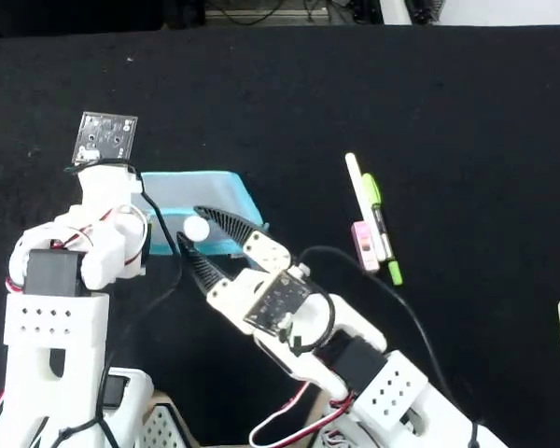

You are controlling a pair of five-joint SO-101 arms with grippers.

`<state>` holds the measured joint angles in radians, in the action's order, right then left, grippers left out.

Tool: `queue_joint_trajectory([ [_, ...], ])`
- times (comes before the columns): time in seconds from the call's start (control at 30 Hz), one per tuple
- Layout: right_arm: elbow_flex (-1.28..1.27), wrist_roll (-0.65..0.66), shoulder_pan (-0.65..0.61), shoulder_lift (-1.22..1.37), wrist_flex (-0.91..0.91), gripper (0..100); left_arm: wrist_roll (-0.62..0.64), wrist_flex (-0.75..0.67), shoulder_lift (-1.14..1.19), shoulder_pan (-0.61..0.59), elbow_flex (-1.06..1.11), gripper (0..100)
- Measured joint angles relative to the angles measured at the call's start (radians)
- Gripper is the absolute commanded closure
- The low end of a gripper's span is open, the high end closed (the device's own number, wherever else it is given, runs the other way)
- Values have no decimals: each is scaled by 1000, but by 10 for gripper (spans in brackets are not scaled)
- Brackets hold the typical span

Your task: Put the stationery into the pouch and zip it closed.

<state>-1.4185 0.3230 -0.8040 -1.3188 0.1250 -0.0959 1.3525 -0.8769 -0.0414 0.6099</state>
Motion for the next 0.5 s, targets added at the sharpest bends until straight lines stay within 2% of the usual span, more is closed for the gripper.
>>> queue_joint_trajectory([
  [0.37,183,-150,5,2,407,825,0,-3,8,2,0,970],
  [0.5,262,-176,69,2,514,825,0,-3,8,2,0,970],
])
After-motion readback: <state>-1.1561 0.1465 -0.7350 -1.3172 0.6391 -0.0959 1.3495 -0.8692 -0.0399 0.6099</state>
